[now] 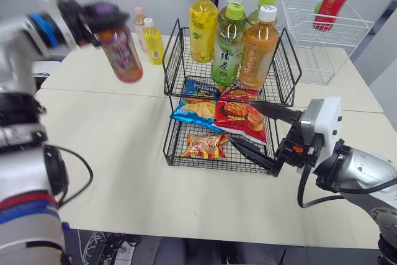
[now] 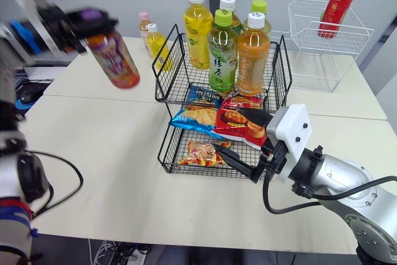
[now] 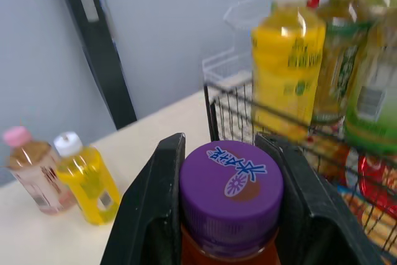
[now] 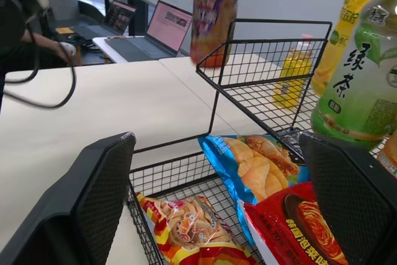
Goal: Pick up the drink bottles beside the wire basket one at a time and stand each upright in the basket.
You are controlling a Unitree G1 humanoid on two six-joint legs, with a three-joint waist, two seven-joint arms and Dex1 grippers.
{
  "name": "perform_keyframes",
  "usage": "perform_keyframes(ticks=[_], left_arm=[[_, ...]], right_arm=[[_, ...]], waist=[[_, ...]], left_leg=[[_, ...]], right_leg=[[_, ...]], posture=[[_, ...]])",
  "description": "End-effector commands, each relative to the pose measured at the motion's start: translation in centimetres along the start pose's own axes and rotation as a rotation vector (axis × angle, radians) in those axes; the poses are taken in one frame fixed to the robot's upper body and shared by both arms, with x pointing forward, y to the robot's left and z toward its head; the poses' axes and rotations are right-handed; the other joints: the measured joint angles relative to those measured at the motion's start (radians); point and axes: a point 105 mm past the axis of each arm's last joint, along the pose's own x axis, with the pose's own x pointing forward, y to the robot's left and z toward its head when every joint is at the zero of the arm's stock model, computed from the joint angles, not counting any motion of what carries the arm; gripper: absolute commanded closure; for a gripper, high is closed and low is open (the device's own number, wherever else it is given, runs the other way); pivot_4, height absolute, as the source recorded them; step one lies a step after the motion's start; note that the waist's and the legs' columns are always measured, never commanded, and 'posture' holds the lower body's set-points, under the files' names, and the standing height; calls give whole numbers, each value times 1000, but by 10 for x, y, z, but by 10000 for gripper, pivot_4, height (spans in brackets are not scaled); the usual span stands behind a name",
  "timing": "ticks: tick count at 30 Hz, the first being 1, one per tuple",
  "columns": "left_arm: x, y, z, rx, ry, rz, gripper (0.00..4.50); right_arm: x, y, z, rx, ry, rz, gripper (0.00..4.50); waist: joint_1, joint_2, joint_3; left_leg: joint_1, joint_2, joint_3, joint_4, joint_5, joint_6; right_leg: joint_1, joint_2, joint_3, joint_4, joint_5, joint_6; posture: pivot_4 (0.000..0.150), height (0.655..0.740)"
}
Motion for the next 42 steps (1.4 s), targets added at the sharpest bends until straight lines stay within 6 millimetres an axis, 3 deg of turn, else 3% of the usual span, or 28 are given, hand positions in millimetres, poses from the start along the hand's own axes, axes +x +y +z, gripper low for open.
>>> perform_keyframes(ticks=[1,7,12,22,27,35,42], left_arm=[[-4,-9,50,-24,-69,-89,31332],[7,-20,103,-39,-158,-167,31332],[32,-39,119,-45,-200,-261,31332],[82,-63,72,-22,-129,-370,31332],[96,-72,49,-52,-95,-407,31332],[106,-82,17,-44,-28,-454,31332],[108,-86,1,0,19,-479,31332]], right_arm=[[-1,-2,11,-33,-47,3,0],[-1,-2,9,-35,-50,-2,0],[-1,-4,9,-39,-51,-14,0],[-7,-10,10,-49,-53,-72,0],[-10,-16,11,-52,-56,-114,0],[-13,-23,15,-69,-59,-153,0],[-13,-29,17,-79,-67,-186,0]], waist=[[0,0,0],[-2,0,0],[-2,0,0],[-7,0,1],[-7,0,1],[-7,0,1],[-7,0,1]], left_leg=[[0,0,0,0,0,0],[-1,0,0,0,0,0],[-1,0,0,0,0,0],[-1,1,1,0,0,0],[-1,1,2,0,0,0],[-1,1,3,0,1,-1],[-1,0,3,0,0,-1]], right_leg=[[0,0,0,0,0,0],[-1,1,0,-1,0,0],[-1,0,0,-1,0,0],[-2,0,2,1,0,0],[-3,0,3,1,0,0],[-3,1,4,1,0,0],[-3,1,4,2,0,-1]], posture=[[1500,7400],[1500,7400],[1500,7400],[1500,7400],[1500,7400],[1500,7400],[1500,7400]])
